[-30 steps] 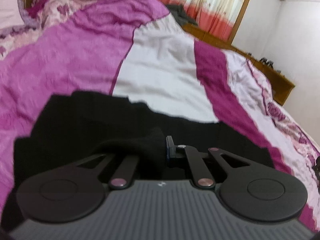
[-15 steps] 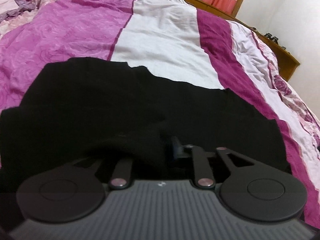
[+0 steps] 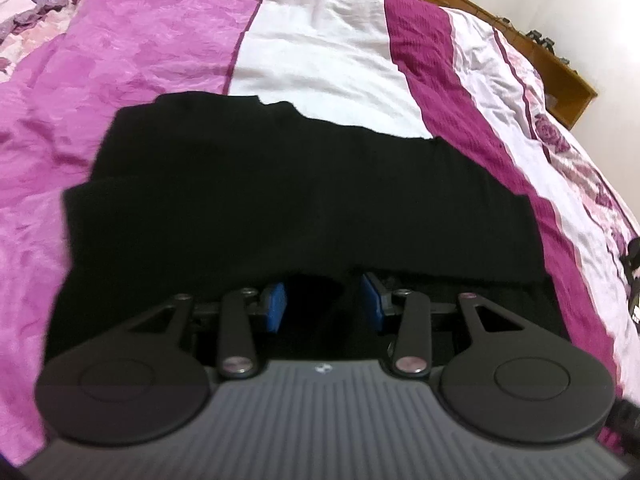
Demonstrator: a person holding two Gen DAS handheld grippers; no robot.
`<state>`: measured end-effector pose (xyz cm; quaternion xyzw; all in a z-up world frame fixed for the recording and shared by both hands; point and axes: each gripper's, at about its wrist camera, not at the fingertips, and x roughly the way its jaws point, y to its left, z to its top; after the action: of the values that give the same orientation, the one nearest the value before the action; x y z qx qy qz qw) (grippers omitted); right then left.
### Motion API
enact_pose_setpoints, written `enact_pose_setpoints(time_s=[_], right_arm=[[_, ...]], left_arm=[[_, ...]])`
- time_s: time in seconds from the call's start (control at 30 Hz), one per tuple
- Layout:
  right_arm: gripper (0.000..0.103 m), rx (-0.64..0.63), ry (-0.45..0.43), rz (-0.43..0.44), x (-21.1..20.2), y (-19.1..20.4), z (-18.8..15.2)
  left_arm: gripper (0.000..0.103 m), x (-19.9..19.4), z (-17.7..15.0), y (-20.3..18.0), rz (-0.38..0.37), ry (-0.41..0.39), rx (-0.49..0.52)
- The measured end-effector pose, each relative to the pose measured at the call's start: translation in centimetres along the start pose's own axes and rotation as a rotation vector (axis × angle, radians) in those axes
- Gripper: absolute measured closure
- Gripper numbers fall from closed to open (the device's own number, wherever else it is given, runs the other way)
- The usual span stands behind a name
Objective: Fold small clothes
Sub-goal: 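Move the right tool to the cardigan side edge and close on it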
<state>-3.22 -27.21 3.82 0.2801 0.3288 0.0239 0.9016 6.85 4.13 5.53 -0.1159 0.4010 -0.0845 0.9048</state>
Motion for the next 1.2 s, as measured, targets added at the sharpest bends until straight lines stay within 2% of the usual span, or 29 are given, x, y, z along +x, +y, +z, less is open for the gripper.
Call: enact_pose_setpoints(time_s=[0.43,0.63,0.93,1.2], right_arm=[[0.037,-0.072,0.038,0.036,0.6,3.6,0.2],[0.037,-0.172,0.095,0.092,2.3,7.4,1.0],[0.037,-0.267,0.160,0.191,8.4,14.1,2.9],[0.037,-0.302,0.237,0.183,14.6,17.8,3.1]], left_arm=[[0.061,-5.0,-2.4,3.1,0.054,-0.017,0.026],[0.061,-6.0,-2.4,4.5,0.085,-0.036,0.030],[0.060,-6.5,-3.2,7.1,0.111,-0.034,-0.024],[0.060,-5.9,-3.6,8.4,0.129,-0.025,-0.040]])
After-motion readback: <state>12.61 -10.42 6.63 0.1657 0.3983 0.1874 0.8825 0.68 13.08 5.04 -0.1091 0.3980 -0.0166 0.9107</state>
